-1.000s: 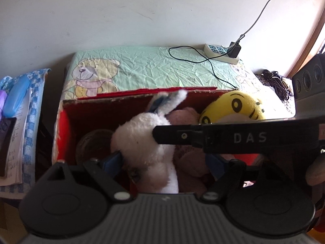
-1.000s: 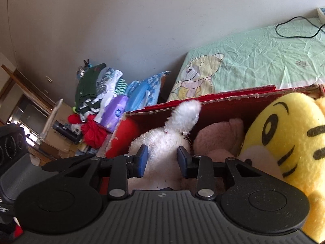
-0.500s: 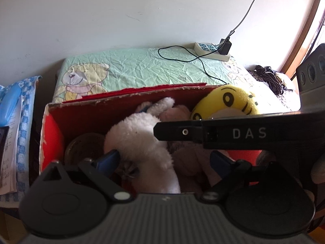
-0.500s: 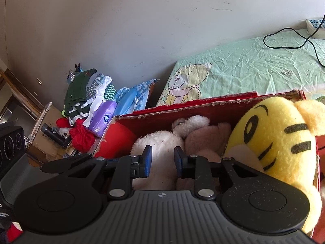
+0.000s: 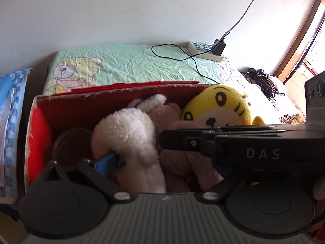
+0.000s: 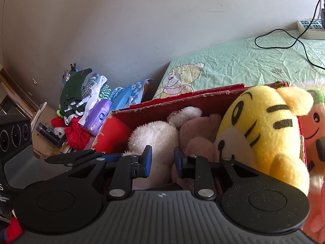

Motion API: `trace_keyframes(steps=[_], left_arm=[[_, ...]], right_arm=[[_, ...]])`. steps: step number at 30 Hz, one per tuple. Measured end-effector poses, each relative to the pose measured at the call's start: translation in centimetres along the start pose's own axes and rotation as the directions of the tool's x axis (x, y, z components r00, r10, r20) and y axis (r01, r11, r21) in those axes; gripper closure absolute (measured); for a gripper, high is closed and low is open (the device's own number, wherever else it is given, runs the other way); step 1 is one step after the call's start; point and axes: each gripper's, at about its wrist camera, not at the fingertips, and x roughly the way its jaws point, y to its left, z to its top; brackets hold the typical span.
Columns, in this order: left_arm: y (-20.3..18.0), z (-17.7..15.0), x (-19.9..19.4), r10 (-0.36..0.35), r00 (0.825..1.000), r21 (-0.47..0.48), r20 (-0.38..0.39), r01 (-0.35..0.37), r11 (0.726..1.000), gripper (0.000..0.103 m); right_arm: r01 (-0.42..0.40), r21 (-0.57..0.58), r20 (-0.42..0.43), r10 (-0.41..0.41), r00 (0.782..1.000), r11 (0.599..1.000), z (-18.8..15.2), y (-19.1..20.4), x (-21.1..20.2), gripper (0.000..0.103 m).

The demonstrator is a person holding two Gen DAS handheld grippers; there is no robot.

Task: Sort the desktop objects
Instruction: 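Raise the right gripper out of the red box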

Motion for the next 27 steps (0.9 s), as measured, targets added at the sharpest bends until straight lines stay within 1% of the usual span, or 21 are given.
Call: trace_keyframes(steps=[5, 12, 18, 23, 27], left_arm=[[-0.4, 0.0, 0.3, 0.012, 1.0, 0.011, -0.002, -0.012, 1.0, 0.004], [-1.0, 0.0, 0.5, 0.038, 0.999, 0.026, 0.004, -0.038, 0.999, 0.003], [-1.1, -0.2, -0.2, 0.085, 0.996, 0.021, -0.01, -0.085, 0.996, 0.004], [-1.3, -0.5, -0.8, 0.112, 0.994, 0.016, -0.021, -0.111, 0.994, 0.004], [-1.6, -0.8, -1.2, 0.15, 0.989, 0.028, -0.02, -0.149, 0.988, 0.004]], right_arm=[[0.017, 0.012, 0.017, -0.017, 1.0, 1.0, -0.5, 0.0, -0.6, 0.075], [0.065, 0.013, 0.054, -0.066, 0.996, 0.998, -1.0, 0.7, -1.6, 0.076], [0.108, 0.014, 0.072, -0.109, 0.991, 0.994, -1.3, 1.0, -2.4, 0.076], [0.122, 0.042, 0.076, -0.125, 0.989, 0.992, -1.7, 1.0, -2.7, 0.077], [0.146, 0.045, 0.075, -0.149, 0.986, 0.988, -2.1, 1.2, -3.0, 0.077]])
